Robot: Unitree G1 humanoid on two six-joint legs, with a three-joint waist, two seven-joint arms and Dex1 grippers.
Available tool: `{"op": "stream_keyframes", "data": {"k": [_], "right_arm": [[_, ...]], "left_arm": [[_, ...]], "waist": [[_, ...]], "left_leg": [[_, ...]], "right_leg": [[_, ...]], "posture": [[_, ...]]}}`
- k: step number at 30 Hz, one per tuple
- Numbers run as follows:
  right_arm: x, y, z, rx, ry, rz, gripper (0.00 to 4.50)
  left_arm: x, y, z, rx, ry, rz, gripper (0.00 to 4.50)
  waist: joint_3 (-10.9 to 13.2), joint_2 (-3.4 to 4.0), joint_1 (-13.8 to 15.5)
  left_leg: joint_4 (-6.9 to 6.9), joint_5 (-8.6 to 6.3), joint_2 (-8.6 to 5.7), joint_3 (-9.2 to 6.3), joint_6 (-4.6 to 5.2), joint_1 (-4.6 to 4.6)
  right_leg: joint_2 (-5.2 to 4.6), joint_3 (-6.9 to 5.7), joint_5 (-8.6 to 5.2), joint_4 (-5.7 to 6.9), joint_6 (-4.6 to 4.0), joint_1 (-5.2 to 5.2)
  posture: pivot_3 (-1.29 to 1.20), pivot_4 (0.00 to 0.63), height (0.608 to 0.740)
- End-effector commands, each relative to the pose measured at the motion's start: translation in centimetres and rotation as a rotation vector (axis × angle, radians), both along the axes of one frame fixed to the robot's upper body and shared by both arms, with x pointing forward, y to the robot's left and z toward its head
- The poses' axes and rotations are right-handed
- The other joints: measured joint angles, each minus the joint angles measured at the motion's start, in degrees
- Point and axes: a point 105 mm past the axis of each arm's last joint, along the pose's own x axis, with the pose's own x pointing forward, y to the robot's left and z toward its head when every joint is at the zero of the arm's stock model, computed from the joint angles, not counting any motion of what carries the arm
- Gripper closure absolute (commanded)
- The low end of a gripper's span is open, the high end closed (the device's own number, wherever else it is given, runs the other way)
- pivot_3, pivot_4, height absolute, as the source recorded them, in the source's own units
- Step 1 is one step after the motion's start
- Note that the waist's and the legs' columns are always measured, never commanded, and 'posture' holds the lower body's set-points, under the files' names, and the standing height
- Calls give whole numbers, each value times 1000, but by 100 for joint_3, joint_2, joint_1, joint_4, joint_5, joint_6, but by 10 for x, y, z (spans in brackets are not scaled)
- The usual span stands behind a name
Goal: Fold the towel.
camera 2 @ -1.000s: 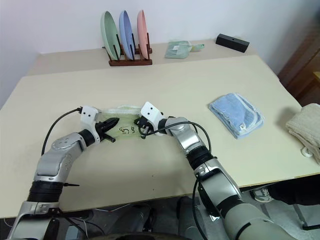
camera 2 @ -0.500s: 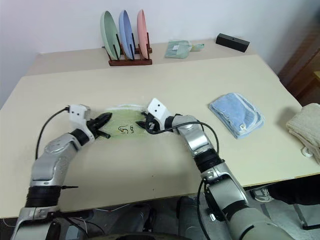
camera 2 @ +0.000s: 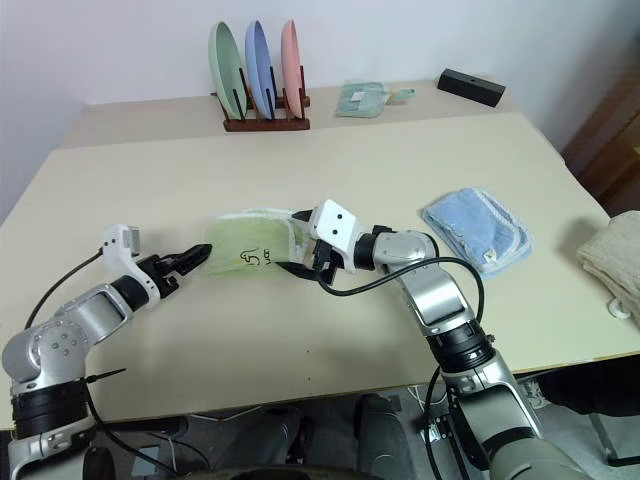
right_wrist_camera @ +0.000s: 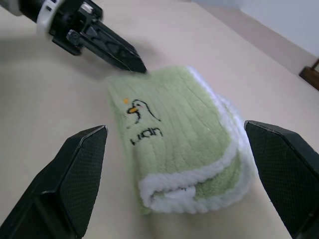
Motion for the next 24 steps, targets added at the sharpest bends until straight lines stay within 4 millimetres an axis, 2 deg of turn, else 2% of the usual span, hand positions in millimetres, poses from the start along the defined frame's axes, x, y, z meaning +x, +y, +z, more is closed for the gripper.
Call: {"op": "stream_keyframes", "data": {"k": [1,6,7,10,13,16,17,19,21,23,24], "right_arm": [[-9,7,15,24,-65,40,0],[-11,7,19,39,-77,25,0],[-13,6,19,40,-79,25,0],[-23,4,16,27,-57,50,0],[-33,0,13,17,-13,91,0],[-35,-2,12,14,4,99,0],[-35,-3,12,11,6,101,0],[-33,-4,13,8,4,97,0],[-32,-5,14,8,-1,92,0],[-30,-6,15,8,-4,85,0],[-29,-6,15,8,-4,82,0]], "left_arm": [[3,-14,8,-57,-6,-64,18],[5,-31,2,-113,38,-109,18],[5,-37,2,-120,33,-129,254],[5,-47,3,-126,14,-145,1226],[7,-47,5,-141,0,-123,2829],[8,-44,8,-145,-28,-93,4332],[9,-41,12,-144,-54,-71,4431],[12,-29,22,-152,-117,-2,4431],[14,-4,32,-116,-180,139,4431],[13,29,33,-104,-189,315,4431],[9,56,34,-105,-197,463,4431]], "waist": [[0,0,17],[0,0,26],[0,0,31],[0,0,43],[0,-1,29],[0,-1,25],[1,-1,27],[1,-2,29],[2,-3,30],[2,-3,21],[2,-3,22]], "left_leg": [[0,0,0,0,0,0],[1,0,0,0,0,1],[1,0,0,0,0,1],[4,0,-1,0,0,2],[5,0,-1,0,0,2],[4,0,0,0,-1,3],[3,0,1,0,-1,3],[3,0,1,0,-1,3],[3,0,1,0,-1,2],[3,0,1,0,-1,2],[2,-1,2,0,-2,3]], "right_leg": [[0,0,0,0,0,0],[0,0,0,0,0,1],[0,0,0,0,0,1],[-2,0,0,-1,0,5],[-1,-1,0,-1,0,6],[0,0,0,-1,0,5],[0,0,0,-1,0,5],[0,0,0,-1,0,5],[-1,0,0,-3,0,5],[0,0,0,-4,0,5],[0,0,0,-4,0,4]], "posture": [[0,150,740],[0,150,740],[0,150,740],[0,150,740],[0,150,740],[0,150,740],[0,150,740],[0,150,740],[0,150,740],[0,150,740],[0,150,740]]}}
